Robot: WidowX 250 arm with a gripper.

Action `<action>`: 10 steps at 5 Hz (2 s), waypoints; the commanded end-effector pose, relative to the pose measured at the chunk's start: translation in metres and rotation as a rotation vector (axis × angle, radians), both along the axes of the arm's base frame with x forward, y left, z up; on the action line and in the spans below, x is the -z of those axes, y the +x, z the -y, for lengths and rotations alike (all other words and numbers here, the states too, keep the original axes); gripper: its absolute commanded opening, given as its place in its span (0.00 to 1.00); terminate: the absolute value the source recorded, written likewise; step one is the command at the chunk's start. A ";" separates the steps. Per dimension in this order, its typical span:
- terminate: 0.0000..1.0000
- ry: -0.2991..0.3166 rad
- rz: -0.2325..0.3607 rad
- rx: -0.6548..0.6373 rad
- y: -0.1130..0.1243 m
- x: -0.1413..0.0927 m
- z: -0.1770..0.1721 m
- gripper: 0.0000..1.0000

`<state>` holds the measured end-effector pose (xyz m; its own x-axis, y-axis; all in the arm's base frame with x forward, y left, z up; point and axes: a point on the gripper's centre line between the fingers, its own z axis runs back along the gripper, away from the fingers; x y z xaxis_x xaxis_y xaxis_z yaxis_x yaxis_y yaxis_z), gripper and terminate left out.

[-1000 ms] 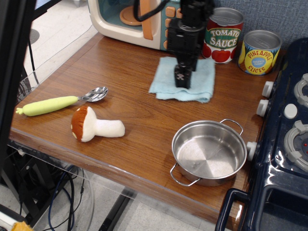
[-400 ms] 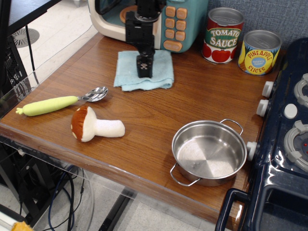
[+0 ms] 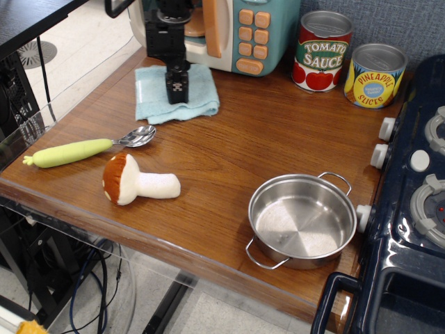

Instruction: Move the blue towel to the left side of the table

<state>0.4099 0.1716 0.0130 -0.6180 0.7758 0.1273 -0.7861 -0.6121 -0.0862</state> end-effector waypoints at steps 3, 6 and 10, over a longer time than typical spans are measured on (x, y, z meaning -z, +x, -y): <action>0.00 -0.002 0.038 -0.105 -0.021 -0.017 -0.036 1.00; 0.00 -0.066 0.184 -0.071 -0.017 -0.075 -0.034 1.00; 0.00 -0.006 0.239 0.000 -0.019 -0.108 -0.019 1.00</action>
